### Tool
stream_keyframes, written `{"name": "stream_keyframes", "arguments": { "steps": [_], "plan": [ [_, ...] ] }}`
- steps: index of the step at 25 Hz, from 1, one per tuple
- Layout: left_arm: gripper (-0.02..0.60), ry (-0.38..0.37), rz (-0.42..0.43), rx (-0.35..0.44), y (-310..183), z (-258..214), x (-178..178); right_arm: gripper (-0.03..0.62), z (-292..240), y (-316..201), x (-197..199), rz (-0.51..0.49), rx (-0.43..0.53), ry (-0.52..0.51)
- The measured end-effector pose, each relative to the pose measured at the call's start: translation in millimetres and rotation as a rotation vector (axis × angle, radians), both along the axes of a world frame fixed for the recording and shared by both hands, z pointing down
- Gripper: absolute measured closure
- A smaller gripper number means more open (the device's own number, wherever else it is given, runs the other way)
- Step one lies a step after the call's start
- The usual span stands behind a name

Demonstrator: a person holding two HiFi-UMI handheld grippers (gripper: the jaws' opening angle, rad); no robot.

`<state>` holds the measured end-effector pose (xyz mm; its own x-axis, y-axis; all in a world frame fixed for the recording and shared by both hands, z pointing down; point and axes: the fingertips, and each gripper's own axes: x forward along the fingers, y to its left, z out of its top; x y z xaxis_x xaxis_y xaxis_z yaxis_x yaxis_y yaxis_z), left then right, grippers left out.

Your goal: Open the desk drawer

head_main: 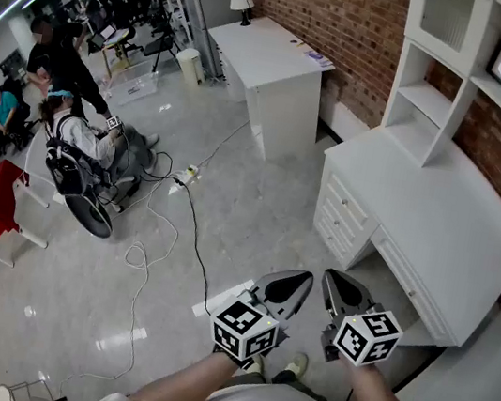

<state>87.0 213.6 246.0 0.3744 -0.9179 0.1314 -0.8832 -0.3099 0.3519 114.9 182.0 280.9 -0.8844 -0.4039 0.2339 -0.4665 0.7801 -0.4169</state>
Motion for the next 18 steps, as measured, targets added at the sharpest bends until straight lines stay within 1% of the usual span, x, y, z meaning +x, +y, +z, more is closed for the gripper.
{"name": "stream_keyframes", "arguments": {
  "steps": [8,11,15,18],
  "plan": [
    [0.571,0.001,-0.016,-0.005,4.0,7.9,3.9,0.577,3.0,4.9,7.1,-0.015,-0.002,-0.009],
    [0.570,0.002,-0.034,0.003,1.7,10.2,-1.4,0.576,2.1,0.1,11.3,-0.010,-0.026,-0.050],
    [0.571,-0.007,-0.071,0.021,-9.0,4.2,-11.9,0.576,-4.2,-21.4,26.8,0.028,-0.075,-0.124],
    [0.571,-0.014,-0.096,0.027,-15.4,2.0,-15.5,0.576,-3.4,-33.8,38.6,0.050,-0.111,-0.153]
  ]
}}
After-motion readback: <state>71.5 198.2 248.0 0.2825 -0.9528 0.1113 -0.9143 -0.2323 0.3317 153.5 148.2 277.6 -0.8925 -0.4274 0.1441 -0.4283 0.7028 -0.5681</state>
